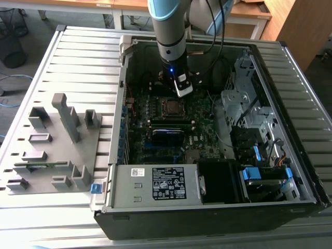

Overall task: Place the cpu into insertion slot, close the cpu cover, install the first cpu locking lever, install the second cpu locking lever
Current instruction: 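Install the first cpu locking lever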

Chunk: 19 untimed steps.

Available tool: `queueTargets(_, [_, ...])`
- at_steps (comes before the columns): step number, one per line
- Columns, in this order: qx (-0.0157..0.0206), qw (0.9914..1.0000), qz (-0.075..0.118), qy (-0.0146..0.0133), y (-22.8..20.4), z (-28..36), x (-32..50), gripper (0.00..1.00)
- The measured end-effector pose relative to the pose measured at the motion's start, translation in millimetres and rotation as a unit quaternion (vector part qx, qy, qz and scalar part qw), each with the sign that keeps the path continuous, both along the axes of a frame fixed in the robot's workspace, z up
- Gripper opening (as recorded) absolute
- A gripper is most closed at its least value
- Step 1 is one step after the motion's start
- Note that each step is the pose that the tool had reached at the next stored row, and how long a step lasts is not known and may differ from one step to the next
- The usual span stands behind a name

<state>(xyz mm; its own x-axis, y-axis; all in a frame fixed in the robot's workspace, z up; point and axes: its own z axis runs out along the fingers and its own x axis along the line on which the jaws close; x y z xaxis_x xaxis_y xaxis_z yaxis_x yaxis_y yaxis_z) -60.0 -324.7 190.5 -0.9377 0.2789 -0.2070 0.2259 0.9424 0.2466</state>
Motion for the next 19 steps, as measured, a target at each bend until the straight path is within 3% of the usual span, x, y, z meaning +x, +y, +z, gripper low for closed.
queueTargets(4, [0.0004, 1.0, 0.0, 0.0002, 0.1, 0.7, 0.0, 0.1])
queueTargets(13, [0.0002, 1.0, 0.0, 0.0025, 0.0, 14.6, 0.0, 0.1])
queueTargets(17, [0.0003, 1.0, 0.0, 0.0024, 0.0, 15.0, 0.0, 0.1])
queueTargets(18, [0.0003, 0.99999, 0.0, 0.0048, 0.0, 15.0, 0.2, 0.1])
queueTargets(19, [0.0002, 0.99992, 0.0, 0.0128, 0.0, 15.0, 0.7, 0.1])
